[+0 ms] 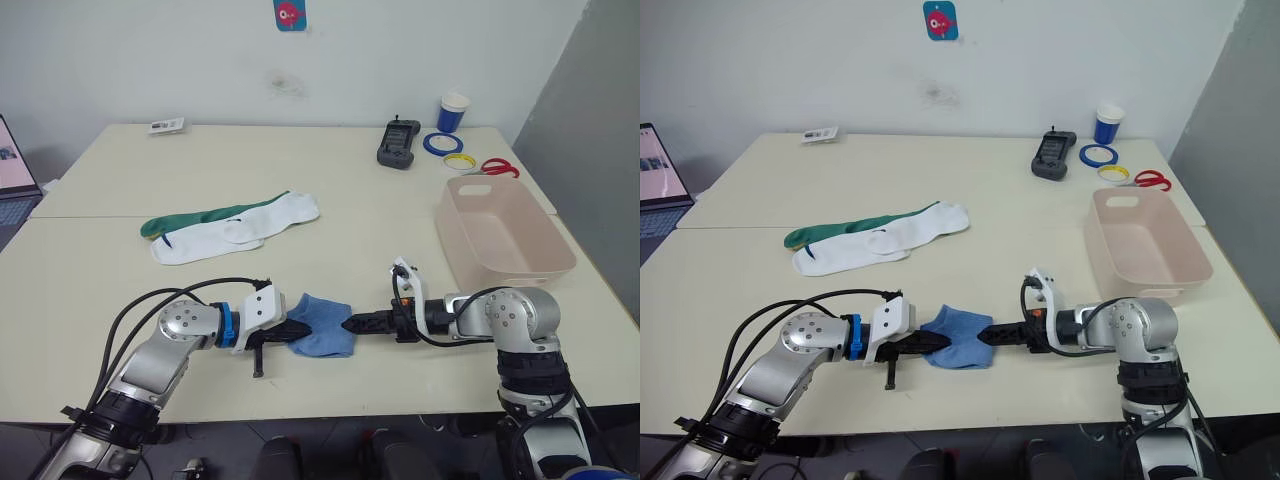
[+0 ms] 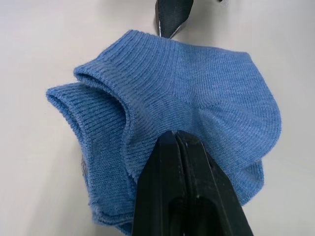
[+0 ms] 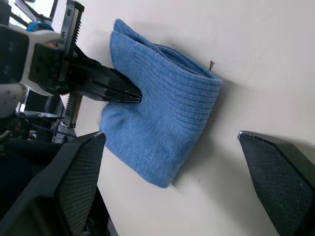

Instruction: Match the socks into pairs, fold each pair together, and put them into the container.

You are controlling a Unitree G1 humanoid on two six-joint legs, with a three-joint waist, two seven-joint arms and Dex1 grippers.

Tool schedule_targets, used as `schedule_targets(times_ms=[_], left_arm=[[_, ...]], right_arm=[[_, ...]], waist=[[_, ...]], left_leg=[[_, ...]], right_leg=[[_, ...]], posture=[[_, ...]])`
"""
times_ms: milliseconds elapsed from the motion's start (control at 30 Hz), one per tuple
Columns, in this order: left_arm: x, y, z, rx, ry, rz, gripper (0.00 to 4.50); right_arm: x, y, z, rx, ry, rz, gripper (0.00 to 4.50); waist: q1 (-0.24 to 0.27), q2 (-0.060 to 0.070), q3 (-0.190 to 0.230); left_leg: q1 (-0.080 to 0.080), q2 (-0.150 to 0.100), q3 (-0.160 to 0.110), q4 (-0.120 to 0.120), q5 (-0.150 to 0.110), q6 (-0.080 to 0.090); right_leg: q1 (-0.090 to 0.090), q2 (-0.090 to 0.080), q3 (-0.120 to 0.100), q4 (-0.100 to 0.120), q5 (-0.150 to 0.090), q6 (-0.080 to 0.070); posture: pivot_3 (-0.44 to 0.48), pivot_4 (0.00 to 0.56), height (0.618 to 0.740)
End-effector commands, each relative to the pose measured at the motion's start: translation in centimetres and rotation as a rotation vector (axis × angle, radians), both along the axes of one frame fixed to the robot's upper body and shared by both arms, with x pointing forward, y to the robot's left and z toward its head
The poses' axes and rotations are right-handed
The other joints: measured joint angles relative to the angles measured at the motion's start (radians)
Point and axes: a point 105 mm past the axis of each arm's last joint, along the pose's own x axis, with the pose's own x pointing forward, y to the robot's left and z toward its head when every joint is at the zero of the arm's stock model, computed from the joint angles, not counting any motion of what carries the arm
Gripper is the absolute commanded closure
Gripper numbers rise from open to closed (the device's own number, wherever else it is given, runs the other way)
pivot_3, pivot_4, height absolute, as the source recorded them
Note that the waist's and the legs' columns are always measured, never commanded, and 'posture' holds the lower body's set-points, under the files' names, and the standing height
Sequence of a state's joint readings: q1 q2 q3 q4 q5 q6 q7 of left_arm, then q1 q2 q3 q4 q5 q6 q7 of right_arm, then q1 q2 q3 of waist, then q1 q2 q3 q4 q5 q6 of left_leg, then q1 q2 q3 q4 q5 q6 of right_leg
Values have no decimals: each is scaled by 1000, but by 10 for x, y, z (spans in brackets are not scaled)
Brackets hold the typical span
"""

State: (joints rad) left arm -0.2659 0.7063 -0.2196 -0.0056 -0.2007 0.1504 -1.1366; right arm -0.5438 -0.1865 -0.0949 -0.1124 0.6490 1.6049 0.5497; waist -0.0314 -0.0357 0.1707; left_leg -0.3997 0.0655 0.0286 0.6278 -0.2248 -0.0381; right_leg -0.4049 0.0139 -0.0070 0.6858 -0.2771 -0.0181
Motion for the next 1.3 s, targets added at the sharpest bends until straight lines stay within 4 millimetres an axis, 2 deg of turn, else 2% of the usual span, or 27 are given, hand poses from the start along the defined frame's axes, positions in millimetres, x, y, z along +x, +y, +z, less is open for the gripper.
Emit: schedule_targets(times_ms=[33,167,400,500,700,800,867,967,1033,1133,1300], left_arm=[[-2,8,-10,33,35,35,4500],[-2,7,-10,30,37,35,4500],[0,7,-9,26,33,41,4500],[0,8,-8,25,32,43,4500],[-2,9,-7,22,36,43,4500],[-2,9,-6,18,37,42,4500],[-1,10,-5,16,29,37,4500],[2,6,8,-41,-4,30,4500],[-3,3,26,-120,-6,12,4500],[-14,9,51,-186,37,1,3945],[-28,21,83,-184,62,-2,2402]], right_arm=[[-3,18,0,62,53,17,37],[-5,36,2,141,110,26,37],[-3,48,4,182,149,7,37],[2,44,3,174,147,-32,645],[4,41,1,160,145,-51,2676],[4,41,1,158,142,-54,3860],[4,41,1,159,141,-57,4454],[4,41,1,161,135,-60,4480],[5,40,1,161,123,-62,4480],[6,36,4,159,94,-67,4500],[9,30,11,165,50,-83,4500]], waist=[[-2,0,-1],[-2,0,-1],[-2,0,-1],[-2,0,-1],[-2,0,-1],[-2,0,-1],[-2,0,-1],[-2,0,-1],[-2,1,0],[-3,0,0],[-1,1,1]], left_leg=[[0,0,0,0,0,0],[0,1,0,0,0,0],[0,1,0,0,0,0],[0,1,0,-1,0,0],[0,1,0,-1,0,0],[0,1,0,-1,0,0],[0,1,0,-1,0,0],[-1,1,0,-2,0,0],[-1,1,0,-2,0,0],[-2,2,0,-2,0,0],[-3,1,-1,-3,0,0]], right_leg=[[0,0,0,0,0,0],[0,1,0,0,0,0],[0,1,0,0,0,0],[0,1,0,0,0,0],[-1,1,0,0,0,0],[-1,1,0,0,0,0],[-1,1,0,-1,0,0],[-1,1,0,-1,0,0],[-1,1,0,-1,0,0],[-2,1,-1,-2,0,0],[-2,1,-1,-5,0,0]], posture=[[0,150,740],[0,150,740],[0,150,740],[0,150,740],[0,150,740],[0,150,740],[0,150,740],[0,150,740],[0,150,740],[0,150,740],[0,150,740]])
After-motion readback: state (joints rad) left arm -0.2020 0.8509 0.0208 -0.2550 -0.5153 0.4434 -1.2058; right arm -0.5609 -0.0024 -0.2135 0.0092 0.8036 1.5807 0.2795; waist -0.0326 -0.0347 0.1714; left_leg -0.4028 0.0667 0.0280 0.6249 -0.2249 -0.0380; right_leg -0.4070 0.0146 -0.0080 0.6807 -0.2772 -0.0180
